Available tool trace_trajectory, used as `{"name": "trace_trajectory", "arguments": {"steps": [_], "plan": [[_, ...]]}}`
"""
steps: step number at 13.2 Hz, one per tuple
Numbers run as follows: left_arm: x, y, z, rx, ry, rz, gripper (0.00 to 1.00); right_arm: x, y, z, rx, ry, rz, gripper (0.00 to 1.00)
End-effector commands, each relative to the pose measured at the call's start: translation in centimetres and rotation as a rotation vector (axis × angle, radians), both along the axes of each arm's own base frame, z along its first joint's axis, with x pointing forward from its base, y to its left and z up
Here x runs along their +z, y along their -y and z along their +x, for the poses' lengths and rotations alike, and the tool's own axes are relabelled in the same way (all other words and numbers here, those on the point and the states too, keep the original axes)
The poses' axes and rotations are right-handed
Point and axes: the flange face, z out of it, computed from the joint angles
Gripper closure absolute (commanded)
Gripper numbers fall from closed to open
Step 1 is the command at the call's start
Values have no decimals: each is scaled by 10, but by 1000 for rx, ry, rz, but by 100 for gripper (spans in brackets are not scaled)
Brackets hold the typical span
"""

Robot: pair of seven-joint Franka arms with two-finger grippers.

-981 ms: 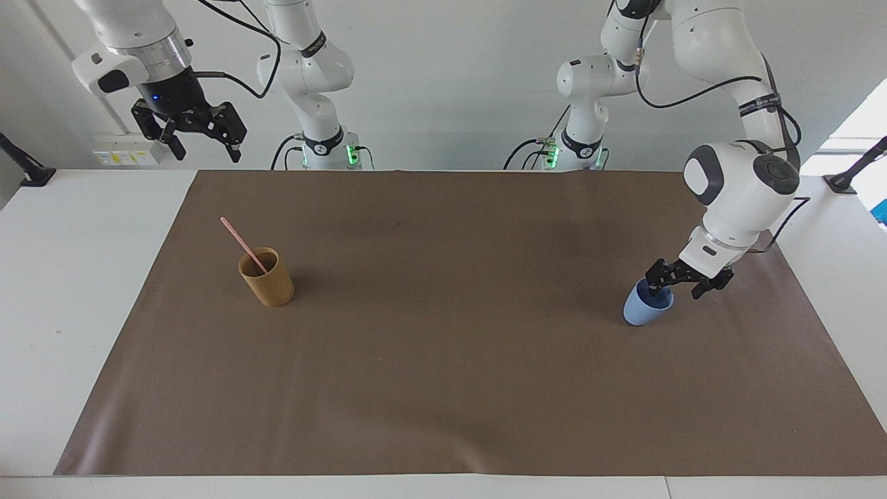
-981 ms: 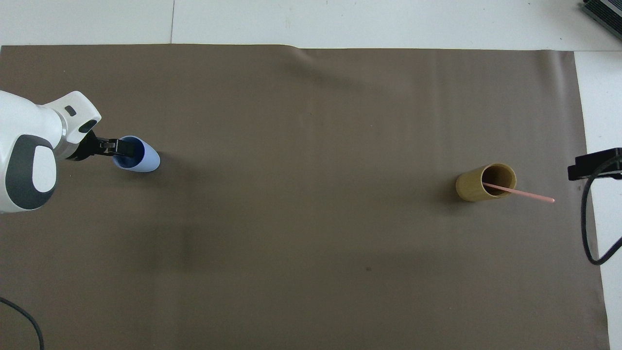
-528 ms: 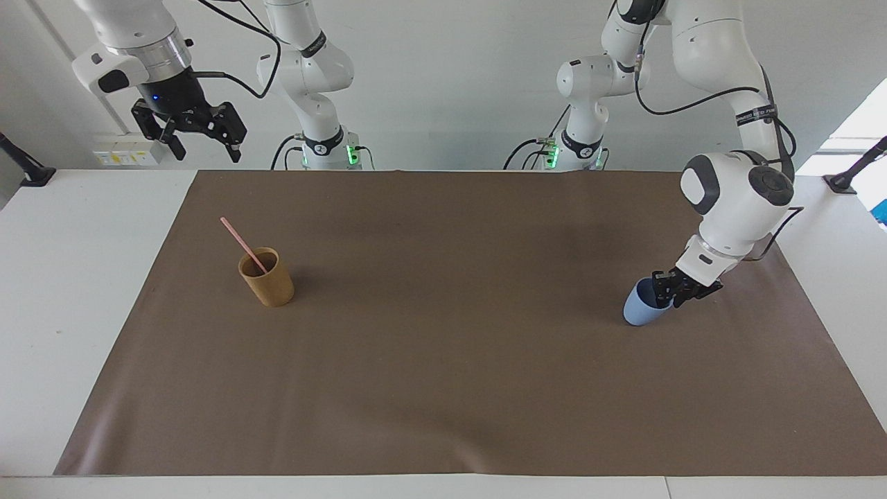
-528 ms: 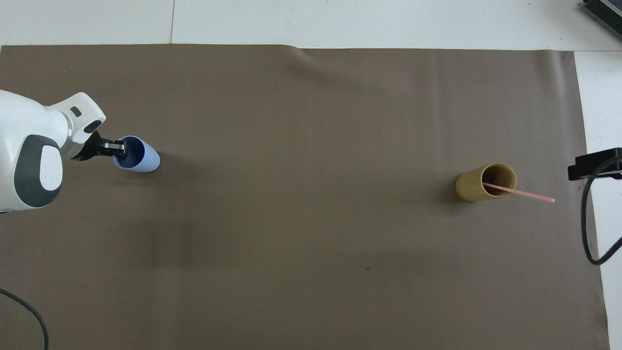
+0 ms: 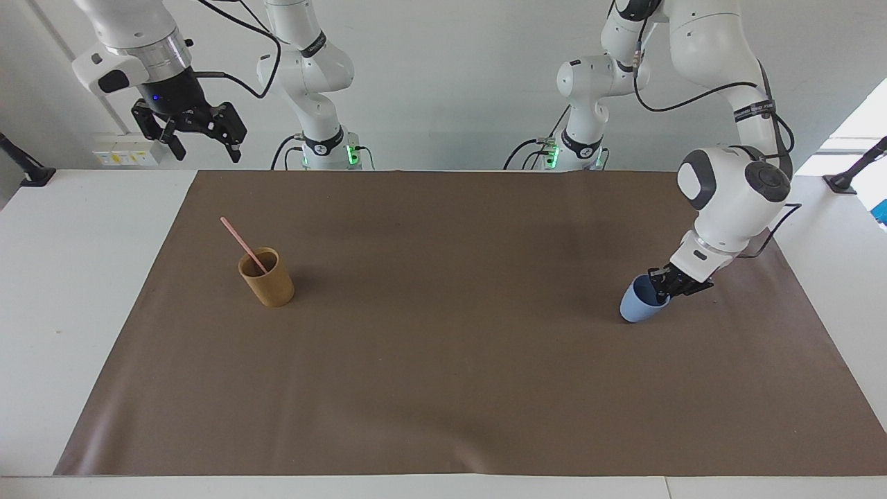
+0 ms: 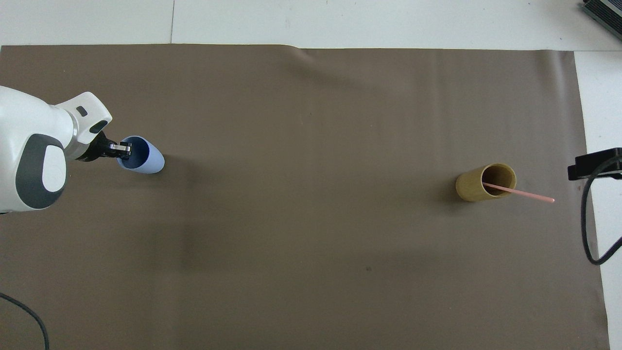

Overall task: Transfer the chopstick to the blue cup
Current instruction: 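Carry the blue cup with the left gripper toward the table center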

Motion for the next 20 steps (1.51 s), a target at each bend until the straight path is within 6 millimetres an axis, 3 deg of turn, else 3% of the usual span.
{"name": "trace_trajectory", "arguments": {"steps": [1,7,10,15,20], "plan": [[16,68,-13,52,2,-9,100,1,-1,-5,-6,-6,23,0],[19,250,-65,179,33,-61,100,1,-1,-5,-6,-6,23,0],[19,313,-98,178,35,-72,100,1,-1,-5,-6,-6,23,0],[-8,371,-136,159,5,-70,100,1,-1,-5,-6,-6,23,0],[-30,390,-149,126,-22,-57,100,2,-1,-5,-6,-5,23,0]]}}
